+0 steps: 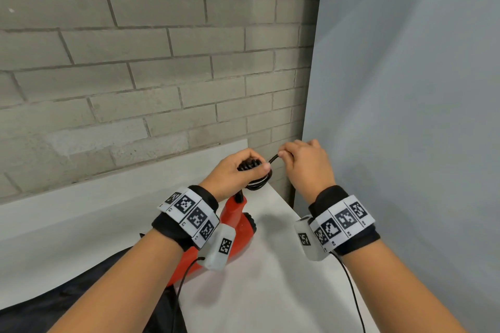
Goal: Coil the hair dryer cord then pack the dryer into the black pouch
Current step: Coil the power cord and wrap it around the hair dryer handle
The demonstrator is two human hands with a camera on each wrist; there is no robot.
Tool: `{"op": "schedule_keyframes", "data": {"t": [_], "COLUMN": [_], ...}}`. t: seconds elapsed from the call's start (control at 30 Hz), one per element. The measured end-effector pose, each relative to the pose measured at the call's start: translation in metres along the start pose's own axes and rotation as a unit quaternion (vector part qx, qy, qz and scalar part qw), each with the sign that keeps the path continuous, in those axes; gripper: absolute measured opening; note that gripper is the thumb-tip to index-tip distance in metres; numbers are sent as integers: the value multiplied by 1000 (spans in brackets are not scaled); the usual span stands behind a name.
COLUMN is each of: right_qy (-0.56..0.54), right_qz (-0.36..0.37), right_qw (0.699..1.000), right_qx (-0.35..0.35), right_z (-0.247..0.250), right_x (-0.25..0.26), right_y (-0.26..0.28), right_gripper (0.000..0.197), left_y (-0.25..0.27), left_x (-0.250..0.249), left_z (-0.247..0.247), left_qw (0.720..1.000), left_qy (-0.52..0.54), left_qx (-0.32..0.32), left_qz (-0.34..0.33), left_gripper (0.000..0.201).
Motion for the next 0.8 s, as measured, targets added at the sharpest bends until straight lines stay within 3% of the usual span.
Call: {"op": "schedule_keyframes", "data": {"t": [0.13,0.23,0.3,0.43,0.5,0.6,0.8], "right_qy": [51,75,89,24,-77,-263,-452], "right_qz": [37,65,80,33,8,-40,-84], "right_qw": [997,990,987,999,993,952,868], "right_qx": [-45,-102,-111,9,94,153,185], "right_z": [13,22,25,8,-8,-24,-43], "right_x": [18,38,50,40,34,34,40], "right_y": [5,11,15,16,22,31,35], "right_gripper": [27,26,34,31,33,38,52], "left_y": [0,-1,-1,-1,-1,1,2], "left_x": [4,7,6,18,25,29,36], "left_z": [4,-5,-7,14,23,29,24], "left_qw": [999,994,994,993,989,985,981], "left_qy": [-39,-107,-100,-17,5,29,82], "left_qx": [-34,1,4,-94,-126,-148,-144], "left_qz": [15,24,34,69,79,86,101], "left_gripper": [7,30,24,11,12,14,17]}}
Point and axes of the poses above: each hand's wrist, its own y-axis away from the middle knuckle, its own z-axis out of the back of the hand, x = y × z, the point moved 10 cm from there along -y, towards the middle knuckle, and after that the axes turned 15 degrees about -y, right-handed, at the moved point
